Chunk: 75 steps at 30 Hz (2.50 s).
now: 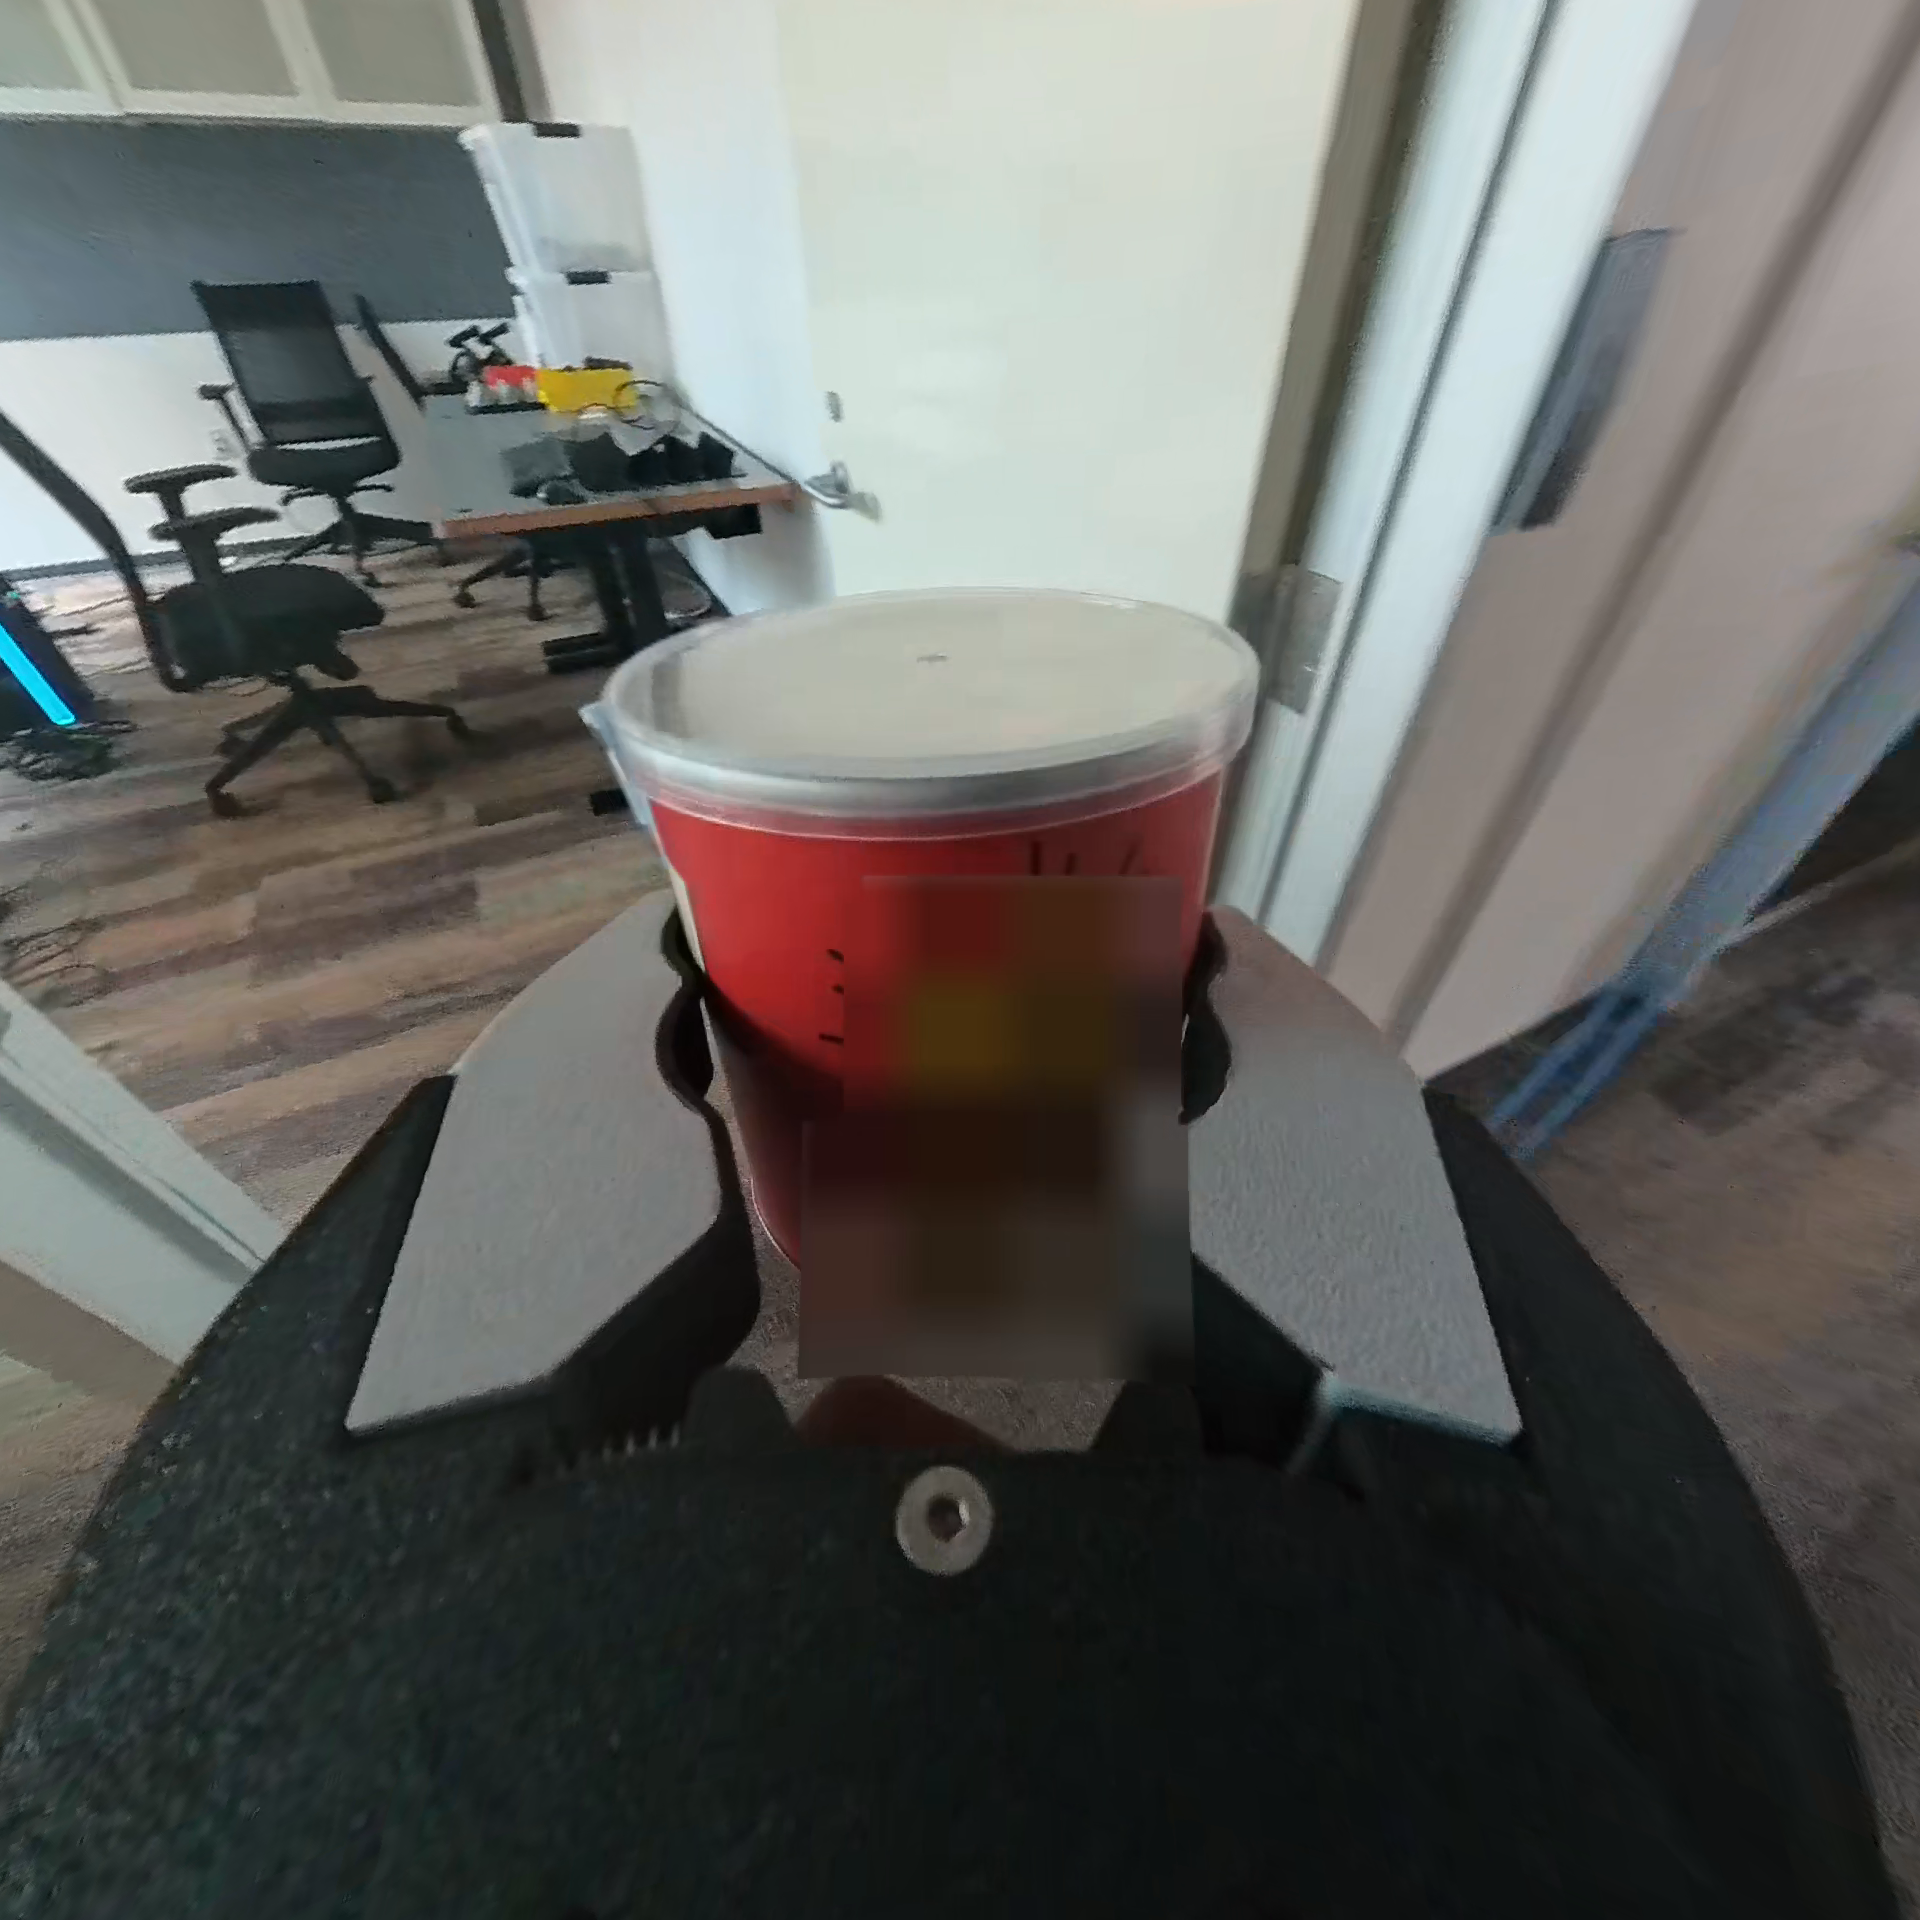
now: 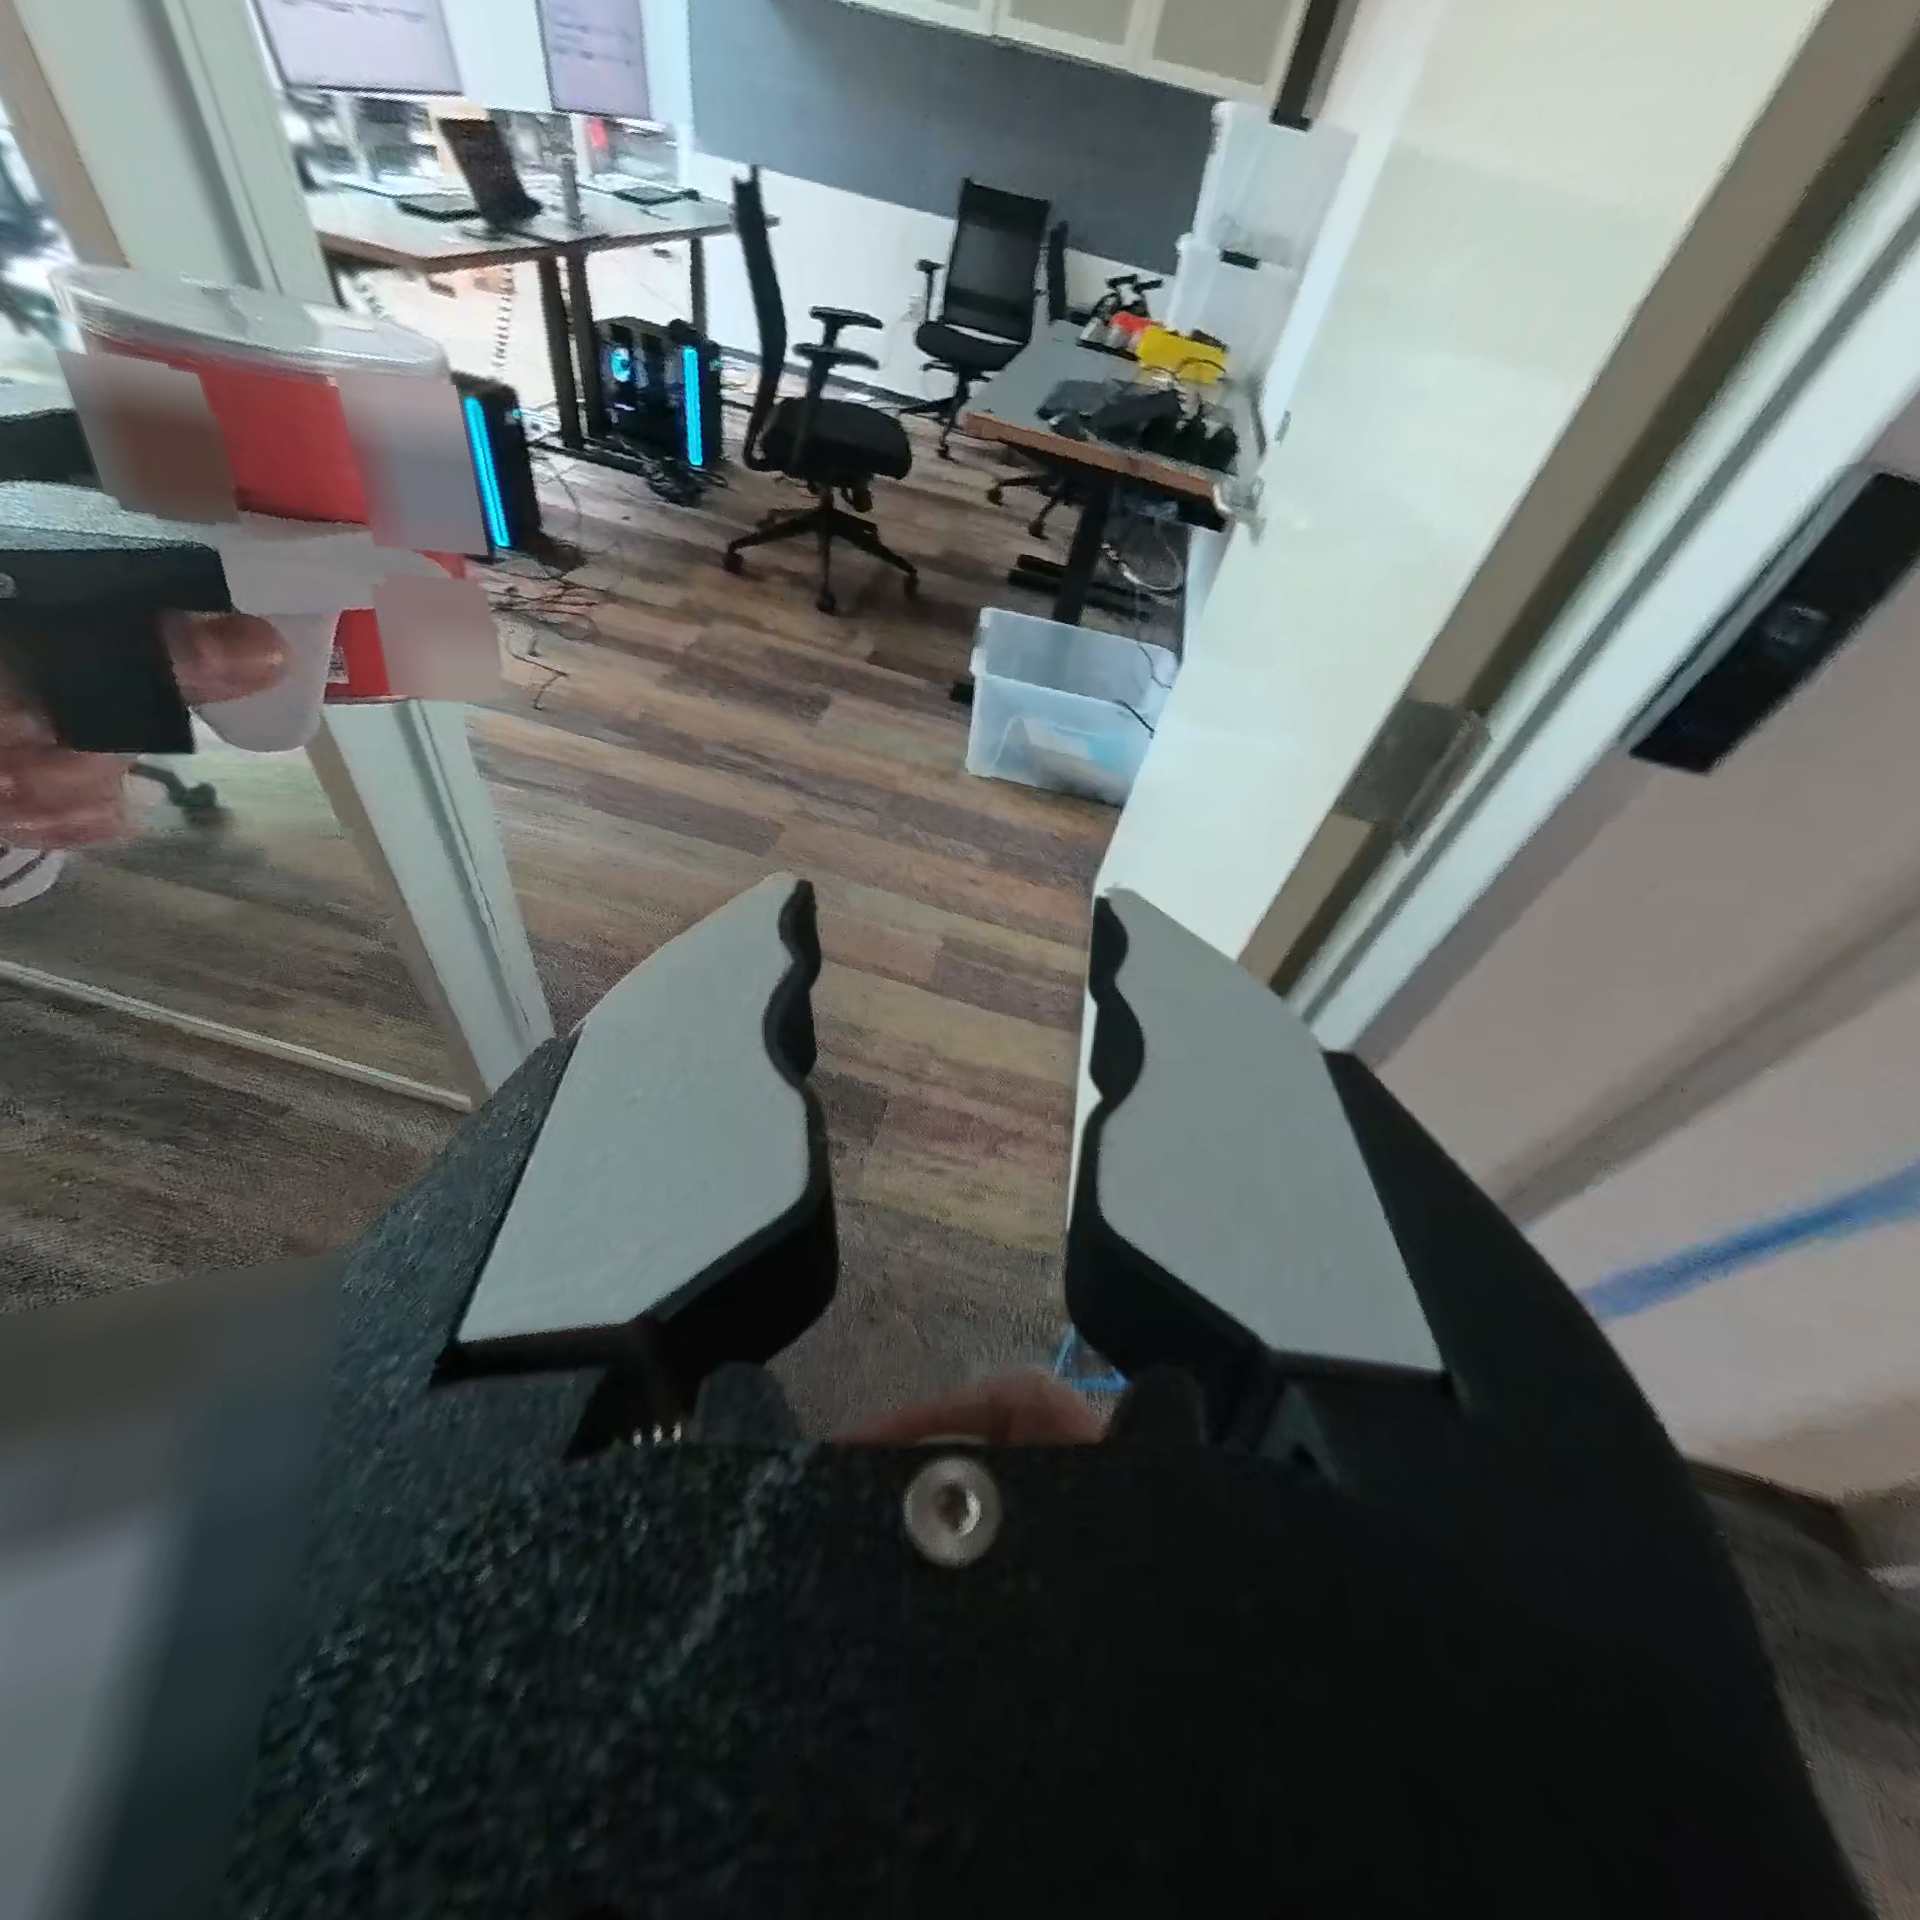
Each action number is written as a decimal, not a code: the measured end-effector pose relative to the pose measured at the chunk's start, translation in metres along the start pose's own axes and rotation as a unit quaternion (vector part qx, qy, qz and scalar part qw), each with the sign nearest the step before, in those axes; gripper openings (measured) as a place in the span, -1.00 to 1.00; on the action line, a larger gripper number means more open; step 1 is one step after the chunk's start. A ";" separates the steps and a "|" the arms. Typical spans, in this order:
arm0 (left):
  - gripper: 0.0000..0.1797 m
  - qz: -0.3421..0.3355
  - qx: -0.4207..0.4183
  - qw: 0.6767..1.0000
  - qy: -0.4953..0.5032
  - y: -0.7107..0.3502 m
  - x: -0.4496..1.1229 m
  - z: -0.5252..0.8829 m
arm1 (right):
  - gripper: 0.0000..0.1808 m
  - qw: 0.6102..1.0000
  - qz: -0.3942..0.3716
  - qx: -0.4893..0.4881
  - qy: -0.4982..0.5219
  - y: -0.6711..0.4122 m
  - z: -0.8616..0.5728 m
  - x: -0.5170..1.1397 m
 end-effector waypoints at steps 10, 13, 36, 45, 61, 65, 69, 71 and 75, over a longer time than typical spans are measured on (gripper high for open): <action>-0.02 -0.019 0.008 0.995 -0.103 -0.036 0.233 0.153 | -0.47 0.996 -0.044 -0.021 -0.069 -0.044 -0.066 0.324; -0.02 -0.024 0.016 0.992 -0.126 -0.056 0.295 0.204 | -0.47 0.994 -0.057 -0.033 -0.092 -0.071 -0.076 0.420; -0.02 -0.005 -0.026 0.971 -0.237 -0.131 0.706 0.761 | -0.47 0.980 -0.049 -0.007 -0.194 -0.240 0.052 1.157; -0.02 -0.046 -0.017 0.944 -0.326 -0.150 0.834 1.033 | -0.47 0.960 -0.073 -0.038 -0.268 -0.289 0.168 1.469; -0.03 -0.061 -0.030 0.866 -0.495 -0.169 0.937 1.475 | -0.49 0.874 -0.139 -0.077 -0.459 -0.483 0.471 1.920; -0.03 -0.069 -0.011 0.859 -0.507 -0.173 0.961 1.610 | -0.48 0.872 -0.134 -0.077 -0.465 -0.519 0.556 2.019; -0.02 -0.061 -0.019 0.854 -0.516 -0.186 0.972 1.739 | -0.48 0.865 -0.131 -0.070 -0.479 -0.566 0.639 2.106; -0.02 -0.060 -0.023 0.852 -0.519 -0.193 0.976 1.795 | -0.48 0.860 -0.135 -0.068 -0.487 -0.587 0.680 2.146; -0.03 -0.047 -0.001 0.835 -0.548 -0.190 0.978 1.903 | -0.48 0.840 -0.135 -0.076 -0.519 -0.616 0.774 2.226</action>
Point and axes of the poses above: each gripper's, where its closed fingertips meet, x out along the fingers, y out of its underside, z = x × y across the jaws, the point moved 3 cm from there along -x, back along the fingers, and after that the axes turned 7 degrees about y, right-handed, at the moved point
